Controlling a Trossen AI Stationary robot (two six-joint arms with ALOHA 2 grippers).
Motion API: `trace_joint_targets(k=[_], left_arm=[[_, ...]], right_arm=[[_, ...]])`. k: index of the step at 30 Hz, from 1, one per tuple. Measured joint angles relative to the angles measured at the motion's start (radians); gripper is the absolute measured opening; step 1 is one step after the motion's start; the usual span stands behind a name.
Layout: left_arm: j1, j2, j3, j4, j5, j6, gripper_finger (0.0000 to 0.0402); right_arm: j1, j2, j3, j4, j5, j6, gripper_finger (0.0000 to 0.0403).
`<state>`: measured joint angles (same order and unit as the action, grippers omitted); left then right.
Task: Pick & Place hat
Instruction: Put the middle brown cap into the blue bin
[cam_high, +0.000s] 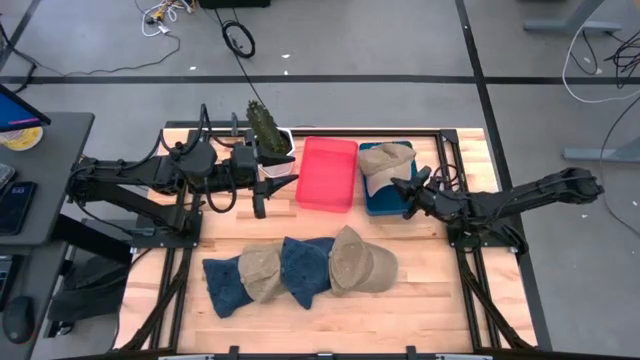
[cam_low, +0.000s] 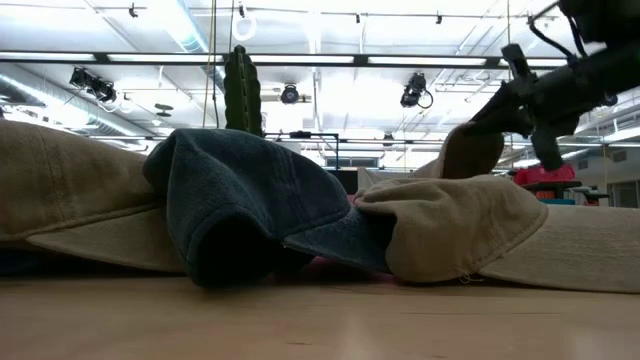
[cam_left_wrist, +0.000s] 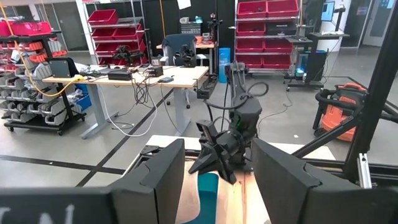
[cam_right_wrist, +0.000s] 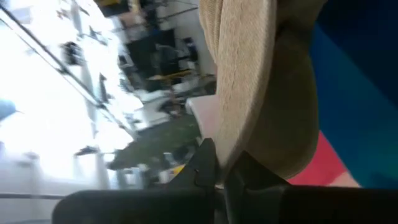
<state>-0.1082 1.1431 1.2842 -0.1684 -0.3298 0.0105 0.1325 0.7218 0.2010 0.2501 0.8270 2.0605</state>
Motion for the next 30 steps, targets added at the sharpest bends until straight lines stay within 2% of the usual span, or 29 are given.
trace_joint_targets(k=[4, 8, 17, 24, 30], left_arm=[[-0.002, 0.0, 0.0, 0.0, 0.0, -0.007, 0.0188], [-0.003, 0.0, 0.0, 0.0, 0.0, -0.026, 0.0188], [-0.003, 0.0, 0.0, 0.0, 0.0, -0.026, 0.0188], [-0.002, 0.0, 0.0, 0.0, 0.0, -0.026, 0.0188], [-0.002, 0.0, 0.0, 0.0, 0.0, -0.026, 0.0188]], right_arm=[[0.0, 0.02, -0.114, 0.261, 0.075, -0.019, 0.0006], [0.0, 0.02, -0.185, 0.423, 0.102, -0.053, 0.0006], [0.0, 0.02, -0.185, 0.431, 0.088, -0.061, 0.0006], [0.0, 0.021, -0.185, 0.349, 0.083, -0.034, 0.0006], [-0.001, 0.021, -0.184, 0.303, 0.097, 0.028, 0.0022]])
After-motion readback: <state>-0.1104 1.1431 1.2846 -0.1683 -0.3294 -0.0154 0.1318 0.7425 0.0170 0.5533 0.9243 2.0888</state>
